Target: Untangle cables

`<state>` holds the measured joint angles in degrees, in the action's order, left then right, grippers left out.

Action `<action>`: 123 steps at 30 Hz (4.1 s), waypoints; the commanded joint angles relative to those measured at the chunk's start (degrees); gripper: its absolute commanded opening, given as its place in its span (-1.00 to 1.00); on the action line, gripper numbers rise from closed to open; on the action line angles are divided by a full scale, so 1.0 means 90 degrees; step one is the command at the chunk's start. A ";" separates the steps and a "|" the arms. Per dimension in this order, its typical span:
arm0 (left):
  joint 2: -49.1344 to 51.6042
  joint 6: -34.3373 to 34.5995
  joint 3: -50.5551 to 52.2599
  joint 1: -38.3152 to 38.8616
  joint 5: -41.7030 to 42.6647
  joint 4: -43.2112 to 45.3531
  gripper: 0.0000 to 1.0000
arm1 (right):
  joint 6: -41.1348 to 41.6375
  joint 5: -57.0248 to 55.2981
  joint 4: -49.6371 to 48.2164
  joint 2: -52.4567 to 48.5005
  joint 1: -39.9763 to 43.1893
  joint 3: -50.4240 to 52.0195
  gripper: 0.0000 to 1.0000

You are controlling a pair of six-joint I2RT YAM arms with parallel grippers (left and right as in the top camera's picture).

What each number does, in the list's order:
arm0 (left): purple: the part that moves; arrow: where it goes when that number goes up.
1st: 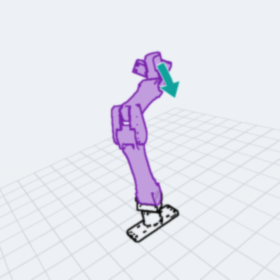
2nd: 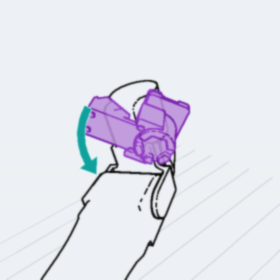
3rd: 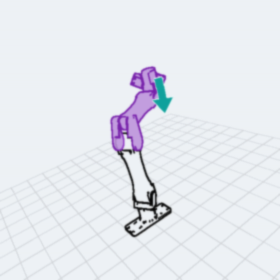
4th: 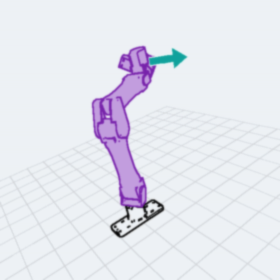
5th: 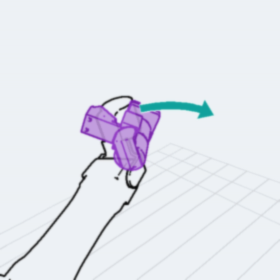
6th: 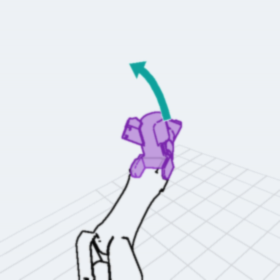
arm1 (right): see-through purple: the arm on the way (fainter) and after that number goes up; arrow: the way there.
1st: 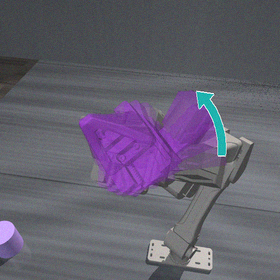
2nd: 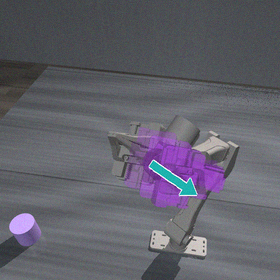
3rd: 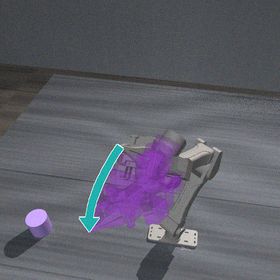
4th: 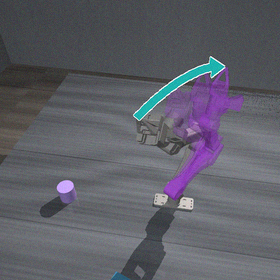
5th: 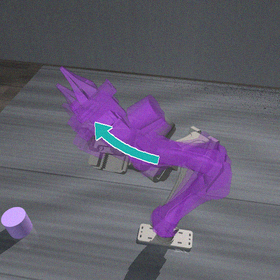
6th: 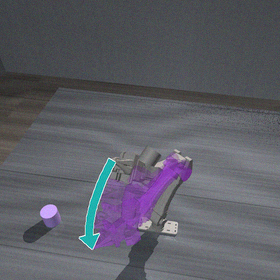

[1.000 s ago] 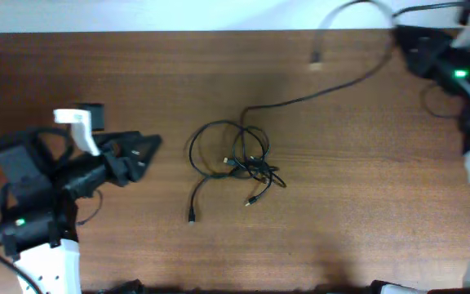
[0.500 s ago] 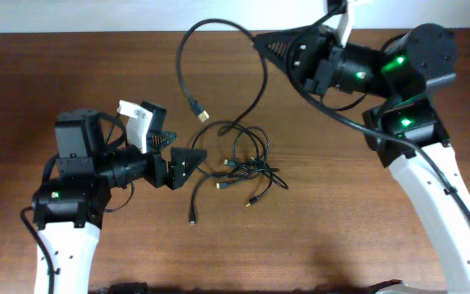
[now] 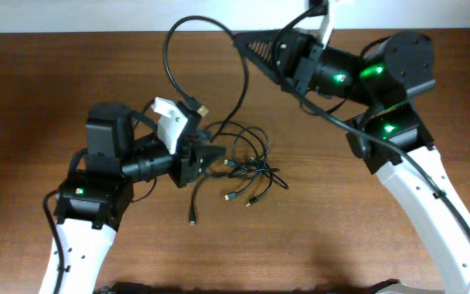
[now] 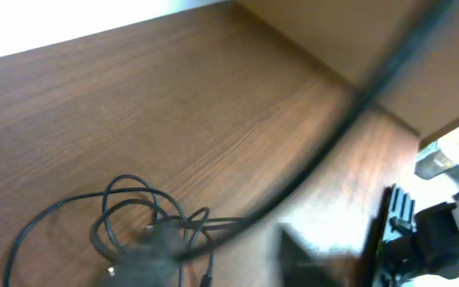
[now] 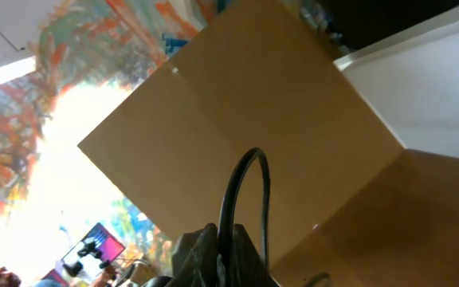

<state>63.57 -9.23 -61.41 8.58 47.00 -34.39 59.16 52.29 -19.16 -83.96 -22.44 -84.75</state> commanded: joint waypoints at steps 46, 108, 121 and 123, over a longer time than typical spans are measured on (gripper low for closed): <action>-0.0124 0.7206 -0.1654 0.0019 -0.1797 0.1411 -1.00 | -0.9233 0.0384 0.5129 -0.0301 -0.0262 -0.0073 0.02; 0.0342 0.3347 -0.1647 0.0573 -0.2501 -0.0066 0.62 | -0.6222 -0.4170 0.4260 -0.0665 0.3985 -0.0078 -0.92; 0.0342 0.3351 -0.1644 0.0573 -0.2985 -0.0814 0.62 | -0.6212 -0.4731 0.4454 -0.0716 0.7949 -0.0078 -0.92; 0.0342 0.3351 -0.1644 0.0573 -0.2982 -0.0886 0.62 | -0.6105 -0.5105 0.4675 -0.0767 0.8306 -0.0073 -0.92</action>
<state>66.57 22.02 -75.46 13.54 20.71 -41.67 3.88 10.09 21.52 -90.63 48.99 -85.08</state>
